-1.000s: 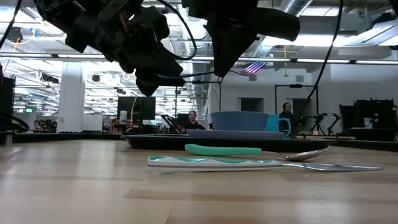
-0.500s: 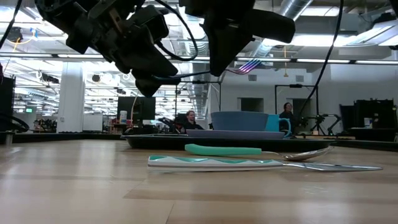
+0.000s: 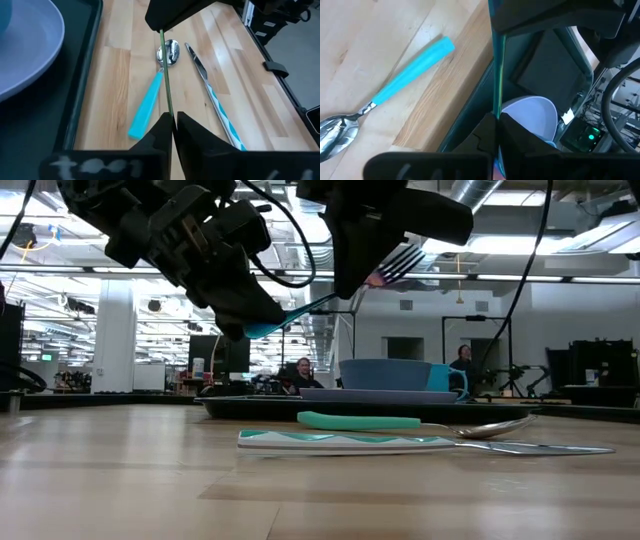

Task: Set up tray
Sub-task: Put the blue fork on the black napkin on the black tray

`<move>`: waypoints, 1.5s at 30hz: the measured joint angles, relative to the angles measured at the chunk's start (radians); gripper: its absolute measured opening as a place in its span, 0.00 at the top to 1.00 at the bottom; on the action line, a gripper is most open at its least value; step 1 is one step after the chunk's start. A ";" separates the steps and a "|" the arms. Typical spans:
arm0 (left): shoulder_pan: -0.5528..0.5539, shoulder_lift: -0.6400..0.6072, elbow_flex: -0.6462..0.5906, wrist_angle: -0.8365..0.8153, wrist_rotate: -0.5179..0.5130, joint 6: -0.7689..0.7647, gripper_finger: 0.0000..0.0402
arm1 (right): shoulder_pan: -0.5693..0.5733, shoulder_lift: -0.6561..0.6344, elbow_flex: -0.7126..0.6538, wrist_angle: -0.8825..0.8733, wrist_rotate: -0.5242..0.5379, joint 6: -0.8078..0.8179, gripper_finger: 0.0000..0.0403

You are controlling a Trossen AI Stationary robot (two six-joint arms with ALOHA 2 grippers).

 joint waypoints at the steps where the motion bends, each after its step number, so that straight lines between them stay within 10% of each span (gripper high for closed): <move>1: 0.000 0.000 0.000 0.000 -0.001 0.001 0.99 | 0.000 0.000 0.000 0.000 0.000 0.000 0.99; 29: 0.016 -0.001 0.002 -0.109 -0.101 0.017 1.00 | 0.049 0.000 0.000 0.084 0.034 0.068 0.61; 45: 0.193 -0.003 -0.006 -0.097 0.000 -0.027 1.00 | 0.117 -0.022 0.000 -0.134 0.054 0.392 0.60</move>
